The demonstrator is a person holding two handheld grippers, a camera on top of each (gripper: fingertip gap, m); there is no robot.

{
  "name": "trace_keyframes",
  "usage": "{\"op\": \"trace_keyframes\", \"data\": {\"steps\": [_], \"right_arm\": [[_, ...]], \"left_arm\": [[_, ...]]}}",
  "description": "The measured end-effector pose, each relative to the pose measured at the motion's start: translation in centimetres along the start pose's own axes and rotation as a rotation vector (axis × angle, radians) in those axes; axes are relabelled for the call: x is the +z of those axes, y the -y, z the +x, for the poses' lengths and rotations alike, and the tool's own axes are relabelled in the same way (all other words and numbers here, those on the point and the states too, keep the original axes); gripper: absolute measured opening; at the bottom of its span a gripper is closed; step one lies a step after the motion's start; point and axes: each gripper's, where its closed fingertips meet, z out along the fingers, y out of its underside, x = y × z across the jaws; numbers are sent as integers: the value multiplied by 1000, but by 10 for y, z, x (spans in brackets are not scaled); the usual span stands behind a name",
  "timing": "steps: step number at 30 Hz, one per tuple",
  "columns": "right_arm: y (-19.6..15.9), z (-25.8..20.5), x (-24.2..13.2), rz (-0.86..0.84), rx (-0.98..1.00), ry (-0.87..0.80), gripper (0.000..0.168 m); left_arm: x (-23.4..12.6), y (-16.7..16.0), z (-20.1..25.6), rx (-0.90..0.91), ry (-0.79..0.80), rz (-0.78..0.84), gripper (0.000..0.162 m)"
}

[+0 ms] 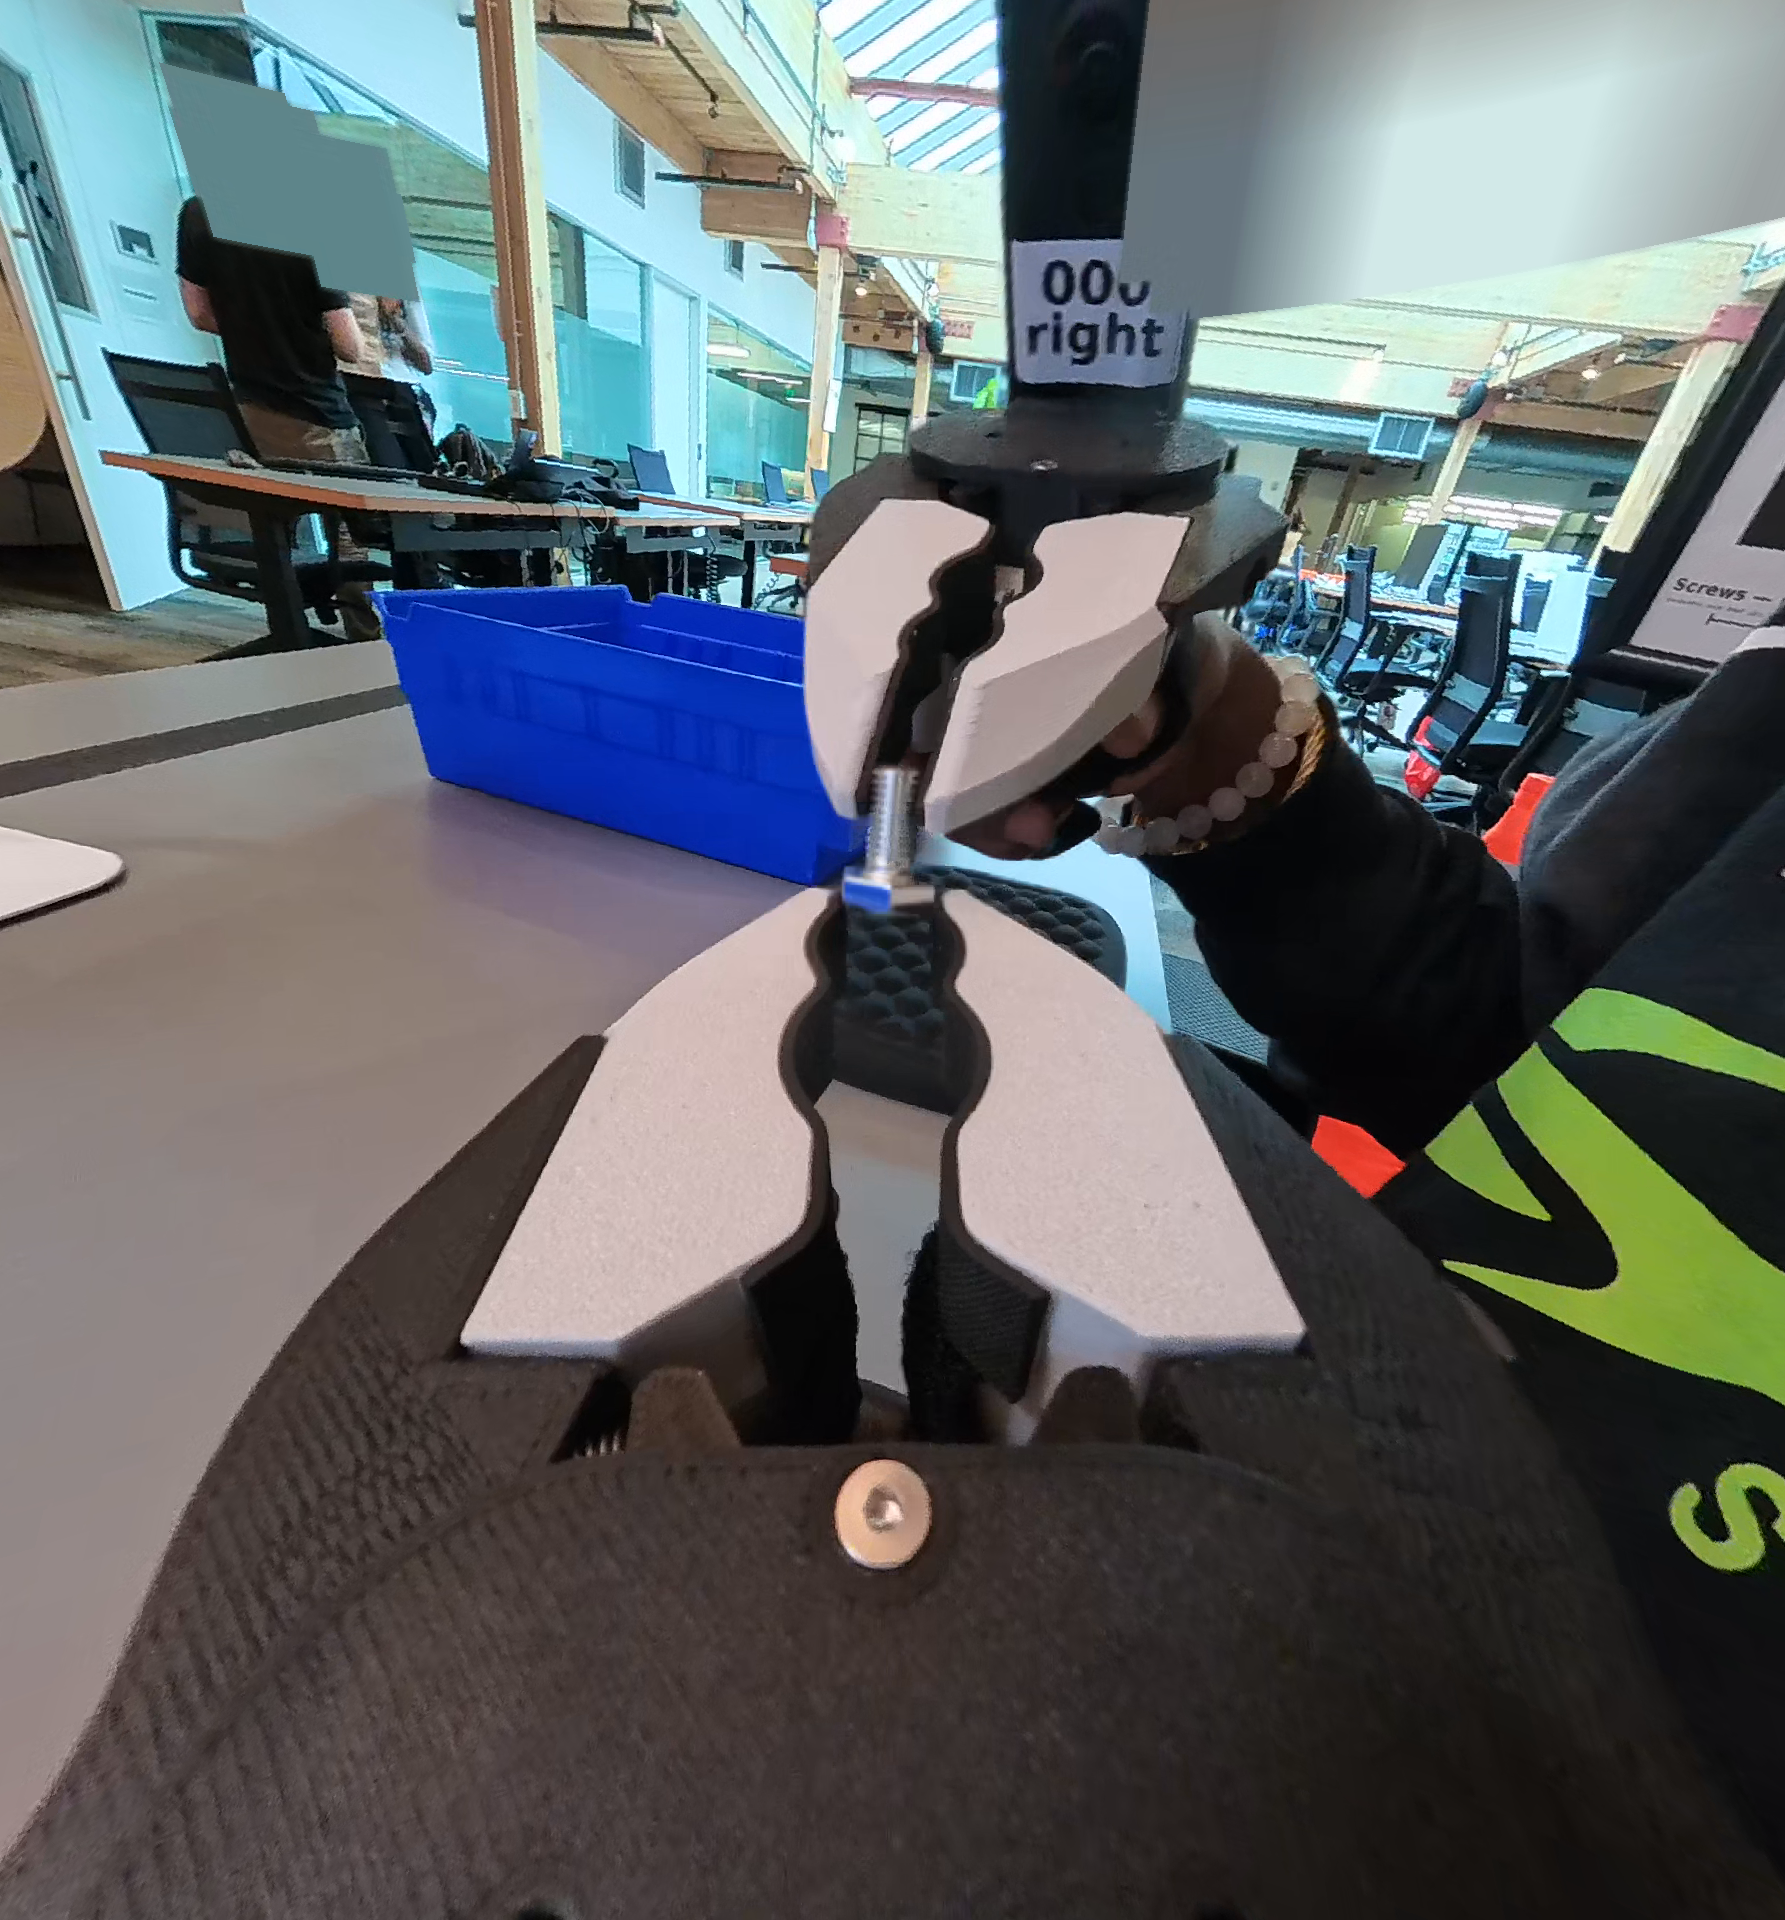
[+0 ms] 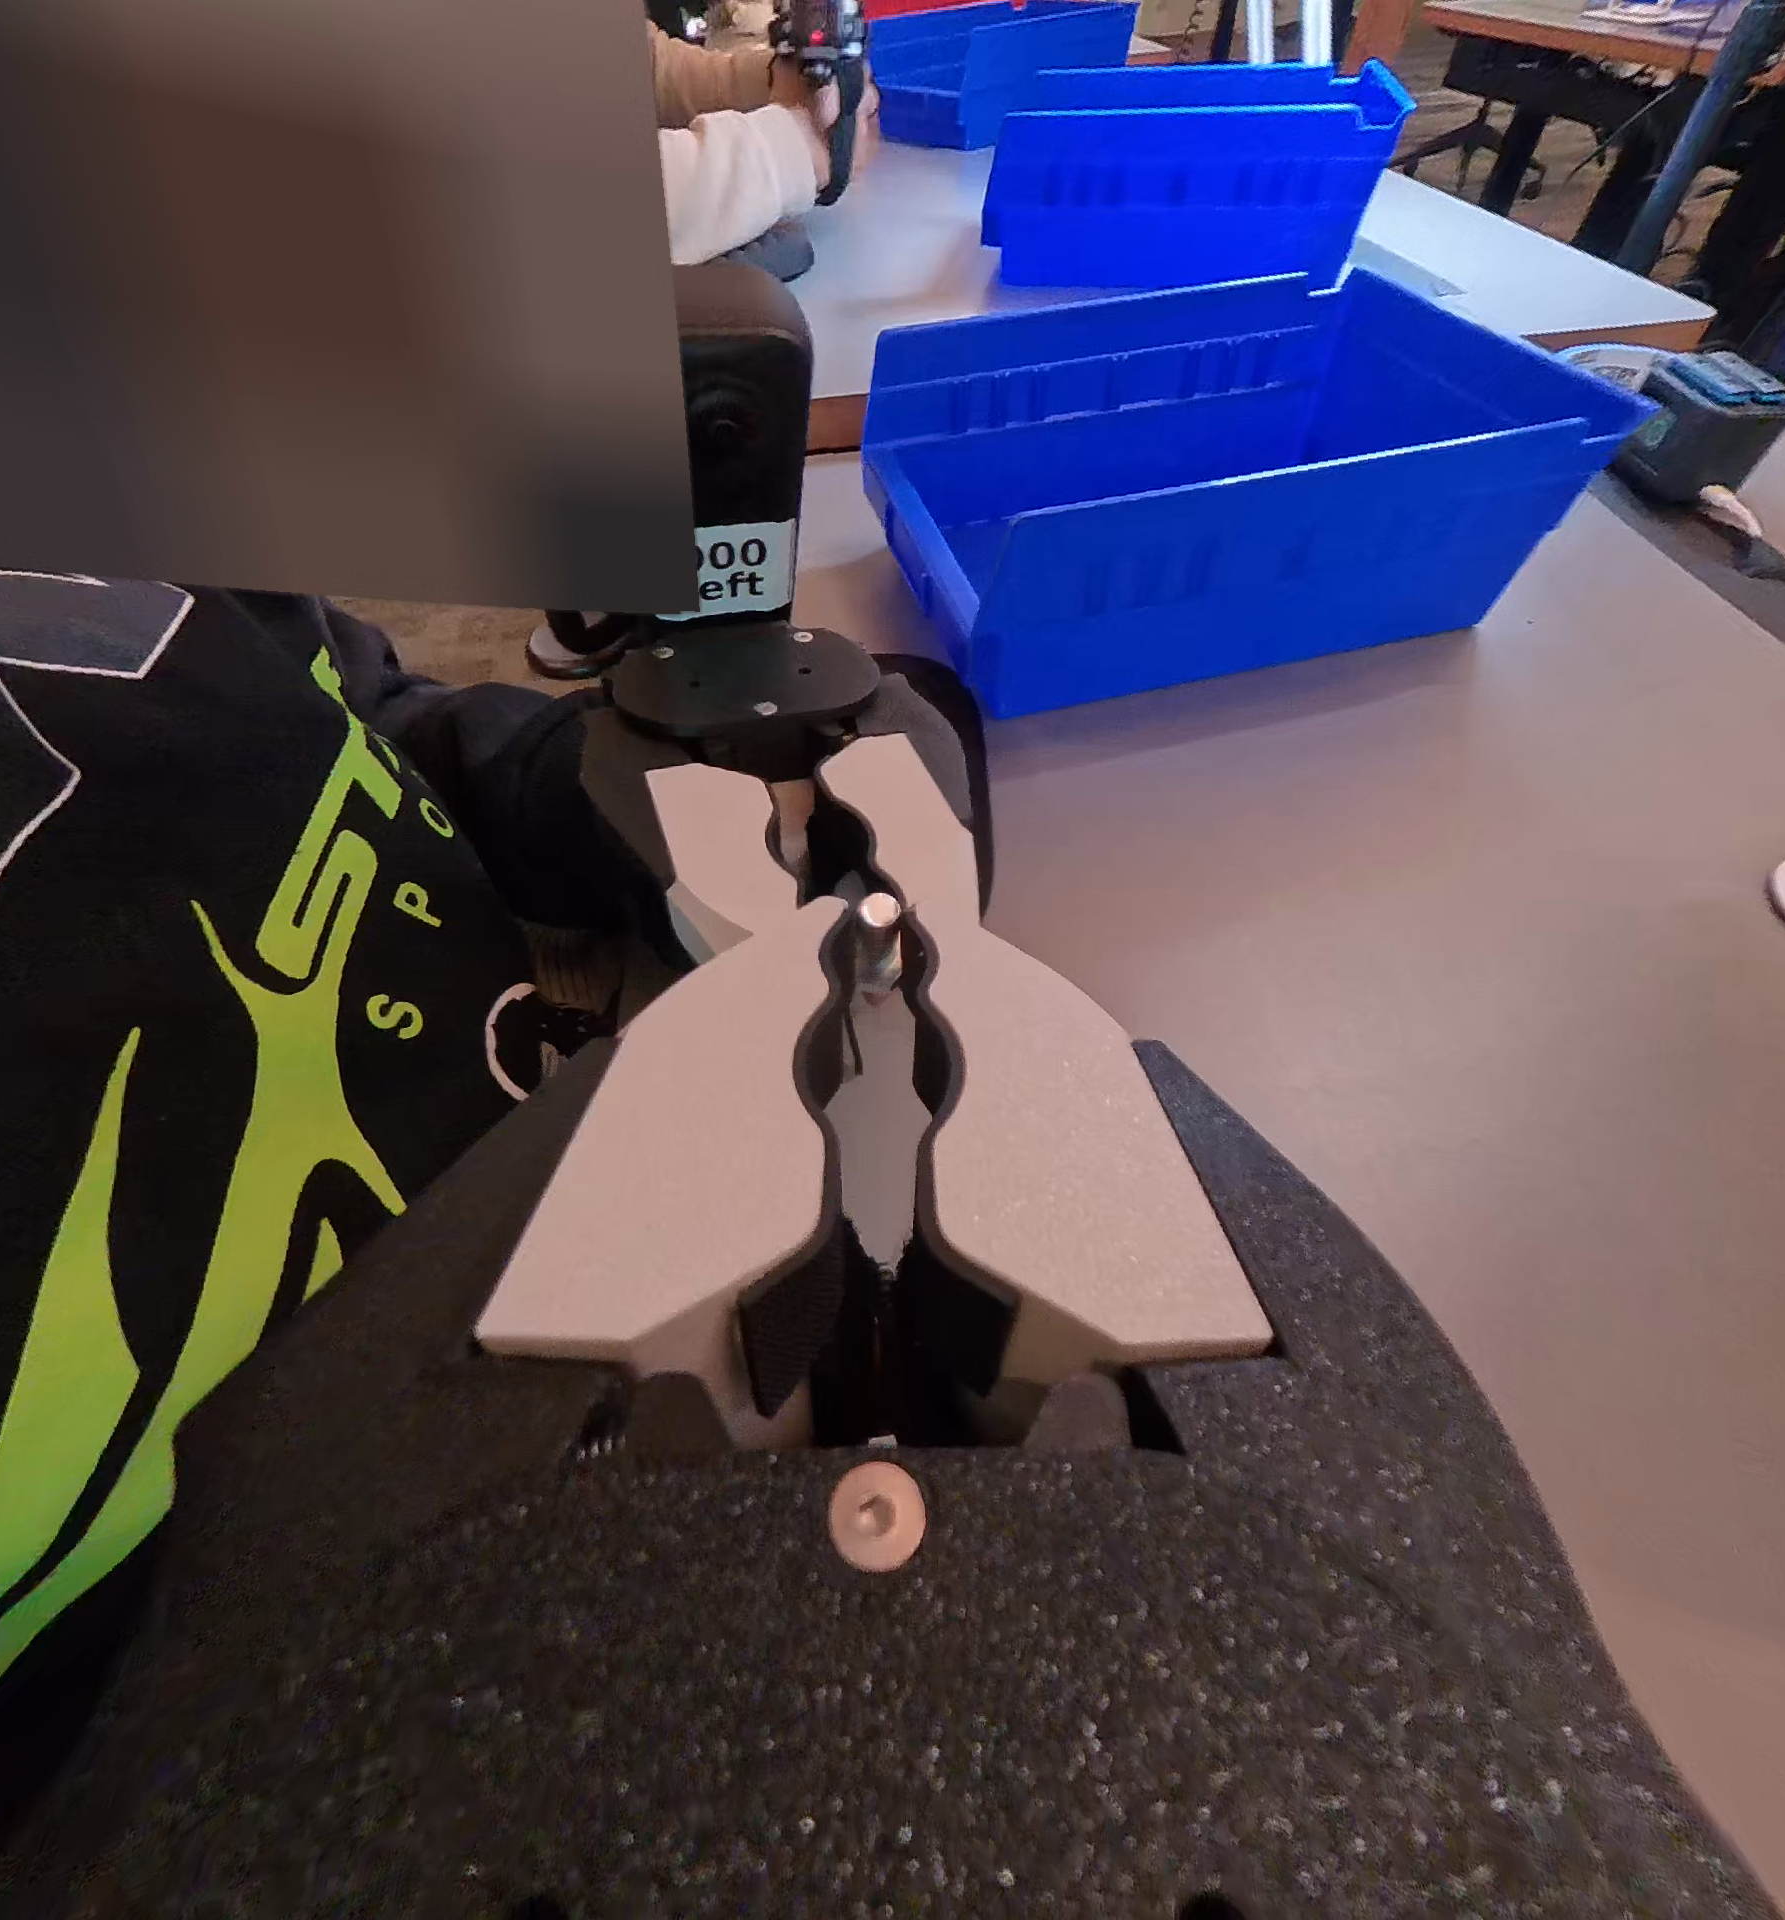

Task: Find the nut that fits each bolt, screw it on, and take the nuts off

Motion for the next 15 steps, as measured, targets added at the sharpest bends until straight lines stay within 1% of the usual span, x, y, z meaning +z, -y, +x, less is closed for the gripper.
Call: {"op": "trace_keyframes", "data": {"steps": [2, 4, 6, 8, 9, 11, 13, 15], "right_arm": [[3, 13, -14, 24, 4, -74, 8], [5, 39, -43, 51, 17, -228, 8], [4, 77, -89, 65, 33, -465, 8], [-6, 117, -146, 68, 76, -707, 8], [-15, 135, -174, 60, 115, -814, 8], [-42, 168, -221, 26, 200, -966, 8], [-75, 194, -253, -35, 307, -1049, 8], [-106, 215, -274, -99, 399, -1119, 8]], "left_arm": [[-1, 2, -3, -20, 11, 19, 23], [-2, 5, -6, -40, 23, 36, 30], [-3, 6, -8, -44, 32, 49, 35], [-3, 6, -8, -39, 36, 51, 39], [-2, 6, -8, -37, 37, 50, 41], [-2, 5, -8, -34, 38, 46, 43], [-1, 5, -8, -33, 37, 44, 43], [-1, 5, -8, -35, 39, 43, 43]]}}
